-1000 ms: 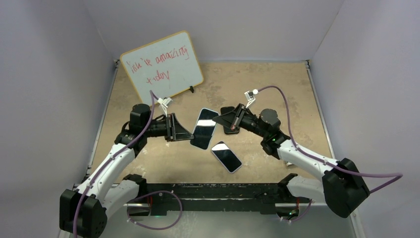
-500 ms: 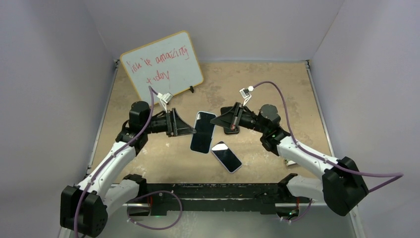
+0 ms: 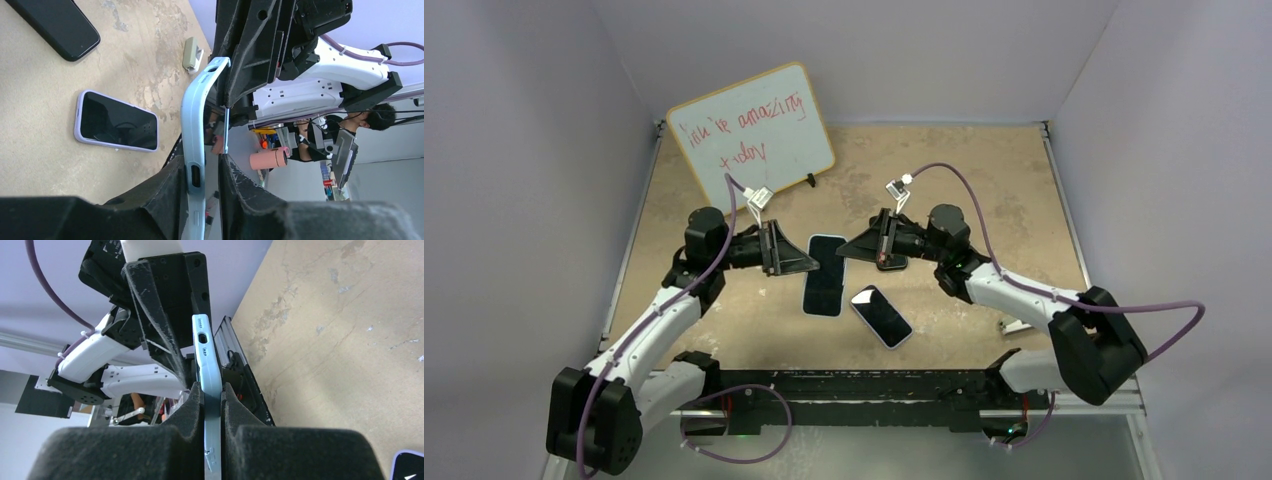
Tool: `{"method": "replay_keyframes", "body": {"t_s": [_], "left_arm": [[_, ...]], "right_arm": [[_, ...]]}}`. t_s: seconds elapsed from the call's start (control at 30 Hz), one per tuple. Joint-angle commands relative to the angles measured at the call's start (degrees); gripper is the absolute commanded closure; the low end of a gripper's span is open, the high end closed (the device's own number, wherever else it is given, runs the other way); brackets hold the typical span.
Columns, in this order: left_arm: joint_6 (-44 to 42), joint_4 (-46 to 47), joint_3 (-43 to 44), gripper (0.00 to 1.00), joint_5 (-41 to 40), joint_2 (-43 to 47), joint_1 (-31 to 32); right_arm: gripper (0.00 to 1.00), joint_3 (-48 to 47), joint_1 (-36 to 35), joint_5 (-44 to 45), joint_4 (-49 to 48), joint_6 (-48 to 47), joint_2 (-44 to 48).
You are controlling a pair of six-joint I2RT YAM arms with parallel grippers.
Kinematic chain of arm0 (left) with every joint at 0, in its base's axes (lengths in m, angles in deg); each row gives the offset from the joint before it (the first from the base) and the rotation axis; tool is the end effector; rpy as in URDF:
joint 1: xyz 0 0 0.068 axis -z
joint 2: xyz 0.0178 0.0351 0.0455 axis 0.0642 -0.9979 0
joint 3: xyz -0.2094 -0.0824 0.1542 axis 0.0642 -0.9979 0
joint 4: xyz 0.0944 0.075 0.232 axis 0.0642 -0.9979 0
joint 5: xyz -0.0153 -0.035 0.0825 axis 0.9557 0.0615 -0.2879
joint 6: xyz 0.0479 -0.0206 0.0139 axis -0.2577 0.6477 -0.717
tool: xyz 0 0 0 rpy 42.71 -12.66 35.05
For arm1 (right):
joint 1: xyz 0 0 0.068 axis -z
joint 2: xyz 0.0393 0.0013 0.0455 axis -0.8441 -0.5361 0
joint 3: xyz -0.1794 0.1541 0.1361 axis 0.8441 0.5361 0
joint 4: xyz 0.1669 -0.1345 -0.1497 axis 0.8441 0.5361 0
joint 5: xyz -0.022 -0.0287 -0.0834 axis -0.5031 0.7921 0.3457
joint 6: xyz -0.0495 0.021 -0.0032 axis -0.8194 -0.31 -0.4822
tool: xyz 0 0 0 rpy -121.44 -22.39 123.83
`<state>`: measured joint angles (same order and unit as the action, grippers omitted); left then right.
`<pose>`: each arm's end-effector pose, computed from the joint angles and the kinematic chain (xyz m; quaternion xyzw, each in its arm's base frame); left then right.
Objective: Put the phone into the phone case
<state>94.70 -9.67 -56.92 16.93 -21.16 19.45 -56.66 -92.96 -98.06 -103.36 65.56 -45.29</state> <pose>0.1967 -0.0872 0.2625 0.0697 0.7487 -0.6184 0.2285 0.2214 0.1845 0.2714 -0.0851 0.6798 0.6721 0.2809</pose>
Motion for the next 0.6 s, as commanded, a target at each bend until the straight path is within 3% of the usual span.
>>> {"method": "replay_keyframes", "body": {"t_s": [0.0, 0.27, 0.4, 0.57], "left_arm": [[1.25, 4.37, -0.61, 0.73, 1.27, -0.26, 0.05], [5.81, 9.93, -2.68, 1.00, 0.26, -1.10, 0.06], [9.68, 15.52, -4.80, 1.00, -2.01, -1.30, 0.05], [12.49, 20.75, -5.65, 1.00, -5.94, -0.99, 0.05]], "right_arm": [[1.00, -3.86, -0.61, -2.36, -6.87, 1.24, 0.04], [0.96, -3.30, -0.57, -2.38, -4.75, 0.43, 0.41], [0.69, -2.46, -1.23, -0.48, -2.93, -0.21, 1.39], [0.21, 0.40, -2.86, 2.44, -0.79, 0.88, 2.82]]}}
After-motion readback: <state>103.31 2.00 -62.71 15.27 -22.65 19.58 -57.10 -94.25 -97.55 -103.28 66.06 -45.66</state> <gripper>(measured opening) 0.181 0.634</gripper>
